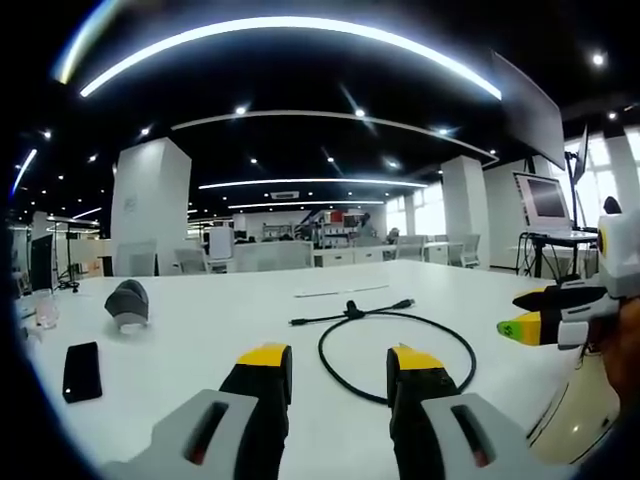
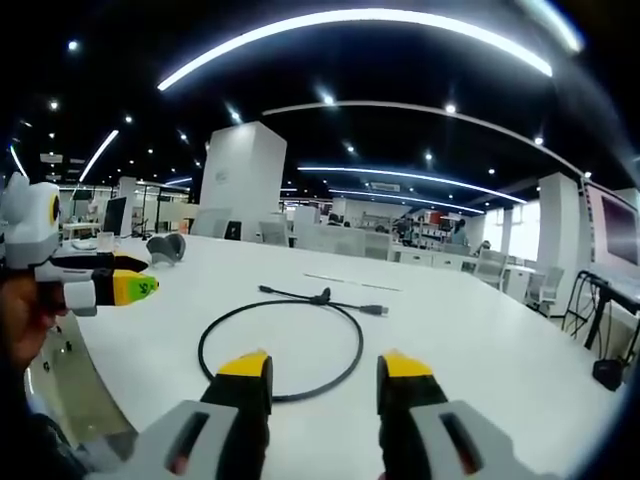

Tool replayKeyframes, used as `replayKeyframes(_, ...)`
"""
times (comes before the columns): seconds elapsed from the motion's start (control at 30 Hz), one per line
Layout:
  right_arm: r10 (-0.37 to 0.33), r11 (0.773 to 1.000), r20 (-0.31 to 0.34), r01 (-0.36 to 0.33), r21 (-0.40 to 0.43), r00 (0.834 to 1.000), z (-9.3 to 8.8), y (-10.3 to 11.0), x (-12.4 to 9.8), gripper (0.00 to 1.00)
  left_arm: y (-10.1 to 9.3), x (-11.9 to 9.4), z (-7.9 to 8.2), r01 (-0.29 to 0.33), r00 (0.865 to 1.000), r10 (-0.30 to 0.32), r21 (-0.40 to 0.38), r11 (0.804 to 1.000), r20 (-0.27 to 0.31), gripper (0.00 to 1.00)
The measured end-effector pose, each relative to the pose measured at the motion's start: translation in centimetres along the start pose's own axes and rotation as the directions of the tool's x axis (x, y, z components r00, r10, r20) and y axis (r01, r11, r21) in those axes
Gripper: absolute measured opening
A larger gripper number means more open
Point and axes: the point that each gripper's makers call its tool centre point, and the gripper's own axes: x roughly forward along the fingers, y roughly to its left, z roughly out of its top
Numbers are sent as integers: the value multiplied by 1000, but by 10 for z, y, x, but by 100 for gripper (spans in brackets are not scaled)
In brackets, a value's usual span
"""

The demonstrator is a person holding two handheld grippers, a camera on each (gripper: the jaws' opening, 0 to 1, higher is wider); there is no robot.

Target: Find the charging cable on the desk, coil it up and secure with Velcro.

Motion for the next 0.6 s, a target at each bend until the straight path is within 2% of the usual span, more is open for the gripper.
replayKeyframes(0.6,1,1000,8,-1,1,1000,2,1,-1,43,2,1,4,1,1000,-1,7,1000,6,38)
